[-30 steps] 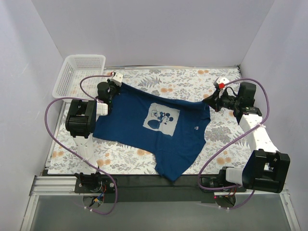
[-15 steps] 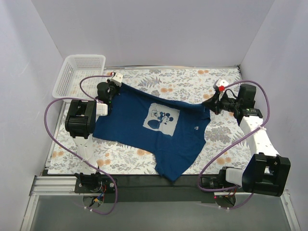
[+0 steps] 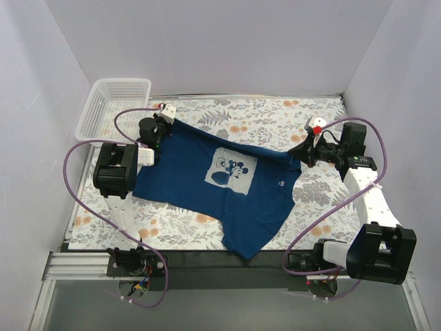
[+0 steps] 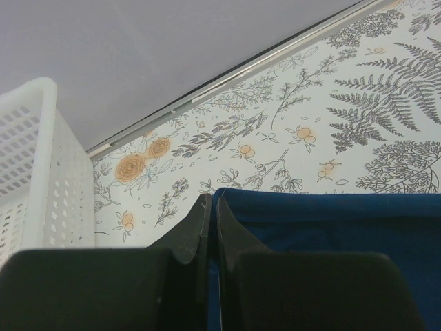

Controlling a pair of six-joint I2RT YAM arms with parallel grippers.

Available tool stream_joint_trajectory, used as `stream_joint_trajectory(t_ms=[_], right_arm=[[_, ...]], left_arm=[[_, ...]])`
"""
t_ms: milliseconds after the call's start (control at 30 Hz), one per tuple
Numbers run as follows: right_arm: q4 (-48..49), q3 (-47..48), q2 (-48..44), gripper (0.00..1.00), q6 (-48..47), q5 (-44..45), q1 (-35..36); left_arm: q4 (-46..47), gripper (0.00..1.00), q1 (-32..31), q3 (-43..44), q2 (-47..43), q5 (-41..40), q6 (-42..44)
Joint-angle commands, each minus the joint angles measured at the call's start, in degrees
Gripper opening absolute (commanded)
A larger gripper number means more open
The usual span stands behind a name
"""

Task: Fold and stack the t-shirts
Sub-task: Fold the tshirt

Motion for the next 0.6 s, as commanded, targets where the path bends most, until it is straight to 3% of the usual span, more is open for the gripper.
stream_joint_trajectory(t_ms=[0, 567], right_arm=[[-1.2, 0.0, -1.7, 0.01, -1.4, -2.7, -0.1], [-4.2, -0.4, -2.5, 0.01, -4.0, -3.2, 0.0]], left_arm=[[0.2, 0.0, 0.5, 0.3, -4.5, -1.1, 1.5], [-0.5, 0.0, 0.5, 0.8, -4.1, -1.4, 2.3]])
